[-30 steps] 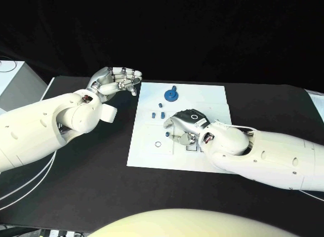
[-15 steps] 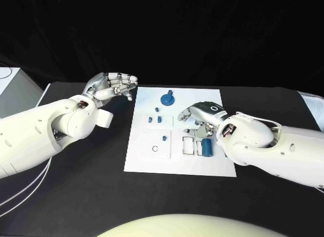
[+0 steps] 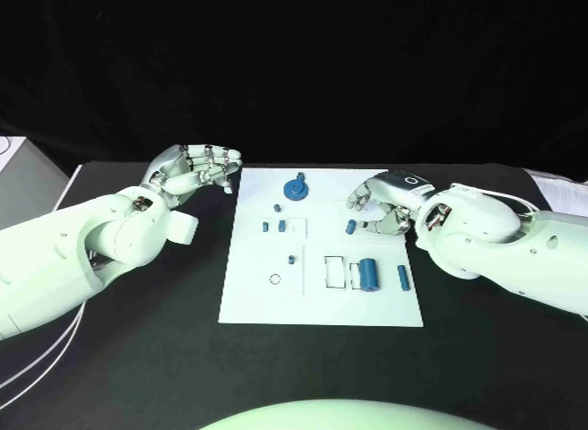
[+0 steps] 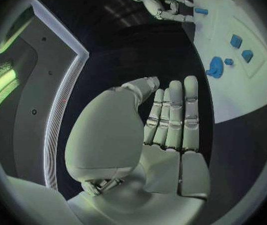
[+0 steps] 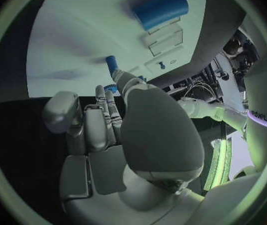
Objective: Assemble the parts on the task board
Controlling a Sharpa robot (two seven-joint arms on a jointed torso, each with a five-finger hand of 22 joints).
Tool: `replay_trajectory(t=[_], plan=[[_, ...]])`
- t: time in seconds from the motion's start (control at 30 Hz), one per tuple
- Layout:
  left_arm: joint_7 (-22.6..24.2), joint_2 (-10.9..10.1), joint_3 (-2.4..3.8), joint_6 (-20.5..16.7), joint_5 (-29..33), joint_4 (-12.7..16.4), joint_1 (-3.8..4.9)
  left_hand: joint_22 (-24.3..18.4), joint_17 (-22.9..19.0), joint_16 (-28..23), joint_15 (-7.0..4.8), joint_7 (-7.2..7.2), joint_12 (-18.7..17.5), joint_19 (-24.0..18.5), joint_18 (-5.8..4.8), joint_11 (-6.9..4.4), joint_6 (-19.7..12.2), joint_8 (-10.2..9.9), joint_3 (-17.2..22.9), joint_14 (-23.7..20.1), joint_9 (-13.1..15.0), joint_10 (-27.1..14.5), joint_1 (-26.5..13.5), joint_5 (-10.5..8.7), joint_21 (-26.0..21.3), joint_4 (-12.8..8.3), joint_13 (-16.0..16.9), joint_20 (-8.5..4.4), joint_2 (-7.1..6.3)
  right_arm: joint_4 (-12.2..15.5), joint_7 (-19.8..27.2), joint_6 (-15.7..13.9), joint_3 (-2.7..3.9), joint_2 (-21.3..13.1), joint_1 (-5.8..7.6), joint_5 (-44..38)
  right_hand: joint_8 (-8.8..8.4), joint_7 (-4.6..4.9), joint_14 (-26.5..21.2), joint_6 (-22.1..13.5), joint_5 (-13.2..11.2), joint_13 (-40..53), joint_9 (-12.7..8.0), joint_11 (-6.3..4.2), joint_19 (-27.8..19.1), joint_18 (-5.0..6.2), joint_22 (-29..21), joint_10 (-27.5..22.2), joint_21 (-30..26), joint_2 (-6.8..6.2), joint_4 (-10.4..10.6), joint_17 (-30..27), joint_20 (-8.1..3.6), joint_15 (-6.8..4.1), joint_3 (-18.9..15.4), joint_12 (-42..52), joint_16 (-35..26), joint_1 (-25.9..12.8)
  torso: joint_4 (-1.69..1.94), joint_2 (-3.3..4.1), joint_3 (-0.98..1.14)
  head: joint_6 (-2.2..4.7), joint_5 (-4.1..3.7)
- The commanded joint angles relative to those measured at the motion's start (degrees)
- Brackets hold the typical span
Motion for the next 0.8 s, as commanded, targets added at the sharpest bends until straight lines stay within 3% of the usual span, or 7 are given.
replay_trajectory(t=[0.03, 0.47, 0.8], plan=[[1.18, 0.13, 0.05, 0.02, 0.31, 0.10, -0.09, -0.05, -0.07, -0.18, 0.30, 0.06, -0.10, 0.15, 0.41, 0.01, 0.28, 0.25, -0.28, -0.18, -0.08, 0.02, 0.60, 0.38, -0.18, -0.08, -0.06, 0.04, -0.11, -0.63, 1.49, 3.68, 0.02, 0.17, 0.05, -2.67, -0.23, -0.35, 1.16, 0.10, -0.36, -0.07, -0.08, 0.23, 0.46, -1.00, 0.13, -0.15, 0.28, -0.34, 0.24, 0.14, 0.01, -0.35, -0.11, -0.28, 0.30, -0.01, 0.04, 0.02, -0.05, 0.03, -0.05], [1.19, 0.14, 0.06, 0.07, 0.32, 0.13, -0.13, -0.05, -0.07, -0.17, 0.30, 0.05, -0.04, 0.16, 0.41, 0.00, 0.32, 0.28, -0.30, -0.16, -0.09, 0.10, 0.60, 0.38, -0.17, -0.07, -0.06, 0.04, -0.09, -1.55, 1.32, 4.82, -0.11, 2.06, -0.41, -3.94, 0.22, -0.36, 1.22, 1.32, -0.20, 0.16, -0.01, -0.05, 0.73, -1.11, 1.00, 1.57, 0.98, 0.16, 0.55, 0.40, -0.12, -0.54, 0.96, 0.16, 0.71, 0.56, 0.10, 0.04, -0.05, -0.16, -0.04], [1.09, 0.10, 0.06, 0.15, 0.33, 0.14, -0.14, -0.05, -0.08, -0.16, 0.28, 0.04, 0.00, 0.19, 0.42, -0.01, 0.36, 0.33, -0.33, -0.13, -0.10, 0.16, 0.63, 0.38, -0.16, -0.08, -0.07, 0.03, -0.06, -2.32, 1.25, 5.55, -0.21, 2.91, -0.69, -3.83, 1.41, 0.48, 1.41, 4.22, 0.06, 0.45, 0.44, -1.02, 1.21, -1.41, 3.11, 6.31, 2.66, -0.51, 1.37, 1.35, -0.85, -1.35, 5.65, -0.16, 1.67, 0.37, 0.01, 0.02, -0.07, -0.37, 0.14]])
